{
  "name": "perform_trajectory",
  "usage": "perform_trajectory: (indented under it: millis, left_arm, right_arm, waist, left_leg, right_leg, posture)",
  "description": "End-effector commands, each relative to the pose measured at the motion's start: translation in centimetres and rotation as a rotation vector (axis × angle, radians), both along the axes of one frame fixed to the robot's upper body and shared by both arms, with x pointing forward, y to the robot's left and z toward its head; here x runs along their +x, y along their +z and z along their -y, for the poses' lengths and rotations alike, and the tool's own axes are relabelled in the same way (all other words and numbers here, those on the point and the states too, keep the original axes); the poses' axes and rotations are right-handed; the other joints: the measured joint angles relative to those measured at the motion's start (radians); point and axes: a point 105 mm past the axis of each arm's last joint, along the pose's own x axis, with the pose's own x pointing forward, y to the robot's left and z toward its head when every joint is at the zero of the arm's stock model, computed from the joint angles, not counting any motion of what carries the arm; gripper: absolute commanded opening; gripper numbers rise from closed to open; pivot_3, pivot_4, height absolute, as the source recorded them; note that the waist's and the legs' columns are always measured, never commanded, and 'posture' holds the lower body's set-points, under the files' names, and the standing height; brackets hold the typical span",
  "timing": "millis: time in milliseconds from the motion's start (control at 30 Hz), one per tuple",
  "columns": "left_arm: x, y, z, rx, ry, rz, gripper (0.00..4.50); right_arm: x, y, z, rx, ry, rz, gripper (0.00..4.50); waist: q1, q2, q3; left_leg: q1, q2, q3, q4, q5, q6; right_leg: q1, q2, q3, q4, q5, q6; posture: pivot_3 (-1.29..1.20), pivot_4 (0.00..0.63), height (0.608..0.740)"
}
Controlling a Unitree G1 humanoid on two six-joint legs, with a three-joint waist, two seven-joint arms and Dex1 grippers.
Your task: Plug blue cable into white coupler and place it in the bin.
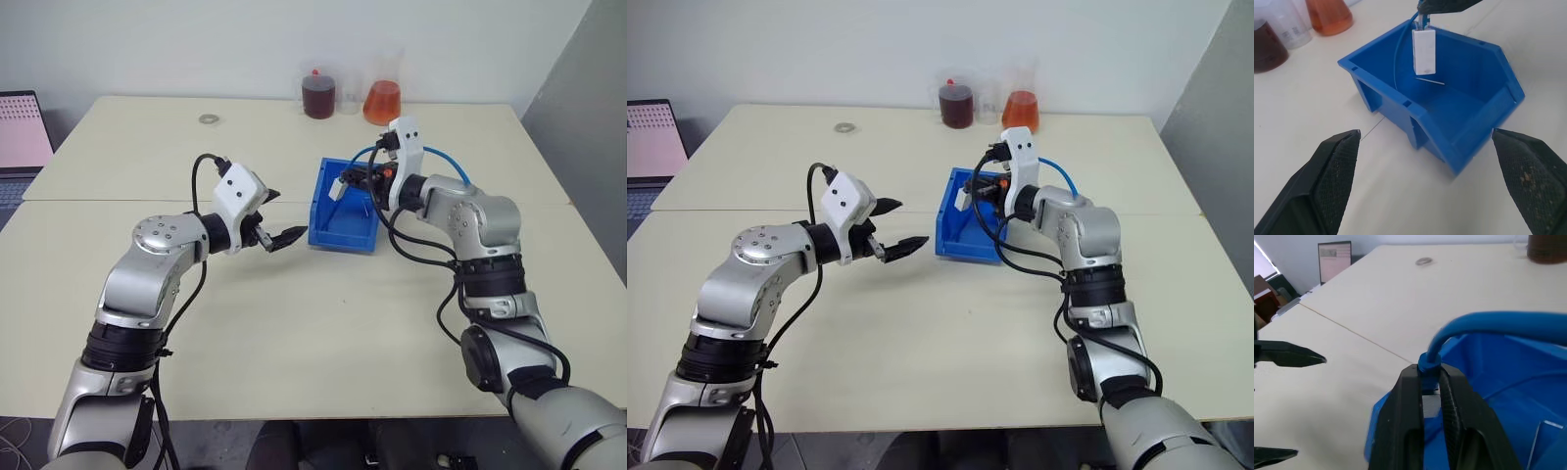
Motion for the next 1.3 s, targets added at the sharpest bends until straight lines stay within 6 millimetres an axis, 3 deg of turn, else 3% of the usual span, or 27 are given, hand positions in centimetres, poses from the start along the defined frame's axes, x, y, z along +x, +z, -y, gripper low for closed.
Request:
perform_trajectory:
  millis: [33, 200, 433, 600, 767, 833, 967, 1033, 1167, 1300]
  left_arm:
    - [-0.1, 1.2, 1.0, 0.011, -0.022, 0.055, 4.50]
    - [-0.2, 1.4, 1.3, 0.015, -0.026, 0.059, 4.50]
    - [-0.1, 1.7, 1.2, 0.001, -0.008, 0.067, 4.50]
    - [0.0, 1.7, 0.9, -0.029, 0.016, 0.067, 4.50]
    - [0.3, 0.9, -0.9, -0.069, 0.105, 0.058, 4.50]
    - [0.3, 1.0, -2.0, -0.090, 0.170, 0.090, 4.50]
    - [0.2, 0.9, -4.0, -0.133, 0.316, 0.144, 4.50]
    - [0.1, 0.7, -5.0, -0.146, 0.379, 0.164, 4.50]
    - [-0.3, -0.4, -6.7, -0.152, 0.448, 0.142, 4.50]
    - [-0.4, -0.8, -7.5, -0.133, 0.456, 0.142, 4.50]
  right_arm:
    - [1.1, 0.1, 0.5, -0.085, -0.004, 0.027, 1.84]
    - [1.1, 0.7, 1.4, -0.203, 0.050, 0.068, 2.71]
    - [0.2, 2.1, 4.1, -0.326, 0.101, 0.097, 4.40]
    - [-2.0, 4.5, 4.1, -0.257, 0.156, 0.096, 4.47]
    - [-5.8, 3.5, 5.5, -0.225, 0.202, 0.082, 4.47]
    - [-7.1, 3.4, 6.3, -0.175, 0.167, 0.161, 4.47]
    - [-8.0, 3.2, 8.5, -0.068, -0.056, 0.328, 4.47]
    - [-8.9, 2.3, 9.2, -0.046, -0.142, 0.374, 4.47]
    - [-11.0, -1.4, 9.9, -0.030, -0.202, 0.343, 4.47]
    - [-11.2, -3.1, 10.6, -0.053, -0.227, 0.332, 4.47]
  waist:
    - [0.001, 0.000, 0.000]
    - [0.002, 0.000, 0.000]
    - [0.004, 0.000, 0.000]
    - [0.002, 0.000, 0.000]
    - [0.006, 0.000, 0.000]
    - [0.008, 0.000, 0.000]
    - [0.007, 0.000, 0.000]
    - [0.005, 0.000, 0.000]
    - [0.004, -0.001, -0.001]
    - [0.003, -0.001, 0.000]
  left_leg:
    - [-0.001, 0.000, 0.001, 0.000, 0.000, 0.000]
    - [-0.004, 0.000, 0.002, 0.002, 0.000, 0.000]
    - [-0.004, -0.001, 0.002, 0.003, 0.000, 0.000]
    - [-0.004, 0.000, 0.001, 0.004, 0.000, 0.000]
    - [-0.004, 0.000, -0.003, 0.008, 0.000, 0.000]
    - [-0.004, 0.000, -0.004, 0.011, 0.000, 0.000]
    - [-0.005, -0.001, -0.006, 0.018, 0.000, 0.001]
    - [-0.004, -0.002, -0.005, 0.018, 0.000, 0.001]
    - [0.002, -0.001, -0.005, 0.018, 0.000, 0.001]
    - [0.004, -0.001, -0.002, 0.019, 0.000, 0.001]
  right_leg:
    - [0.000, -0.001, 0.000, 0.000, 0.000, 0.000]
    - [-0.002, -0.005, -0.001, 0.000, 0.000, 0.000]
    - [-0.002, -0.005, -0.003, 0.001, 0.000, 0.000]
    - [-0.002, -0.005, -0.003, 0.004, 0.000, 0.000]
    - [-0.003, -0.005, -0.003, 0.010, 0.000, 0.000]
    - [-0.003, -0.005, -0.004, 0.011, 0.000, 0.000]
    - [-0.001, -0.006, -0.003, 0.015, 0.001, 0.002]
    - [-0.001, -0.005, -0.003, 0.016, 0.002, 0.005]
    - [0.004, -0.002, -0.002, 0.016, 0.002, 0.008]
    - [0.005, -0.001, 0.001, 0.017, 0.001, 0.010]
  posture:
    - [0.00, 0.150, 0.740]
    - [0.00, 0.150, 0.740]
    - [0.00, 0.150, 0.740]
    - [0.00, 0.150, 0.740]
    - [0.00, 0.150, 0.740]
    - [0.00, 0.150, 0.740]
    - [0.00, 0.150, 0.740]
    - [0.00, 0.150, 0.740]
    - [0.00, 0.150, 0.740]
    - [0.00, 0.150, 0.740]
